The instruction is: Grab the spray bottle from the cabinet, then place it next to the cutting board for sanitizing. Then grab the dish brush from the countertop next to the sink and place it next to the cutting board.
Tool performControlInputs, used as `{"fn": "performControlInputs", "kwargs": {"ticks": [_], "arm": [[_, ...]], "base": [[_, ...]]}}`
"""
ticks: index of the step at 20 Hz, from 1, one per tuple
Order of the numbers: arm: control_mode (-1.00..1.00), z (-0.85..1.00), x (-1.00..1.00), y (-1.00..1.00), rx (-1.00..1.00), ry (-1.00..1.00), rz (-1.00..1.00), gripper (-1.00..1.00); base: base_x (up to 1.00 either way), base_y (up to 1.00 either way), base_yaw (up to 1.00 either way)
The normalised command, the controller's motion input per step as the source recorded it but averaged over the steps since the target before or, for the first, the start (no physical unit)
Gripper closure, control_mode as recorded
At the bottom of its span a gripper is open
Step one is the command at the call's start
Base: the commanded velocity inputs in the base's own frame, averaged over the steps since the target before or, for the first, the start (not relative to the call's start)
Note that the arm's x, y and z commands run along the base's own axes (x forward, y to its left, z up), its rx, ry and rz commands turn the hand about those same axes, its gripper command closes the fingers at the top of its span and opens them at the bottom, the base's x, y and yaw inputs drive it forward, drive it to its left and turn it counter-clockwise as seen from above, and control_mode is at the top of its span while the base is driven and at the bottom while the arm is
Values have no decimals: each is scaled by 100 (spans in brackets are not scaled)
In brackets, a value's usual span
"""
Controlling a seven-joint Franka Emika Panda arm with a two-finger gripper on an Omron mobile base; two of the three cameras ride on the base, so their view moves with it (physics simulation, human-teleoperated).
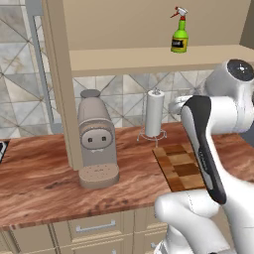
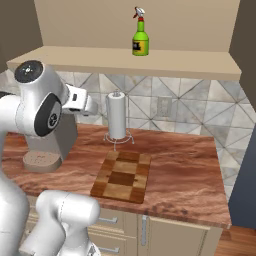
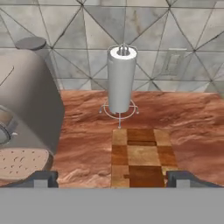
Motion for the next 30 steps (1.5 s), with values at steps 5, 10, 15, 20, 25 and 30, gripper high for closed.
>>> {"fn": "performControlInputs", "kwargs": {"ticks": [5,10,15,20,25,30], "arm": [[-100,81,-55,-29,0,-38,0,-100],[-100,77,-44,-36,0,-44,0,-100],[-100,81,-30,-29,0,-40,0,-100],[-100,73,-4,-22,0,-20,0,-100],[-100,49,16,-16,0,-5,0,-100],[-100,6,50,-8,0,0,0,-100]], "base": [[0,0,0],[0,0,0],[0,0,0],[0,0,0],[0,0,0],[0,0,0]]}}
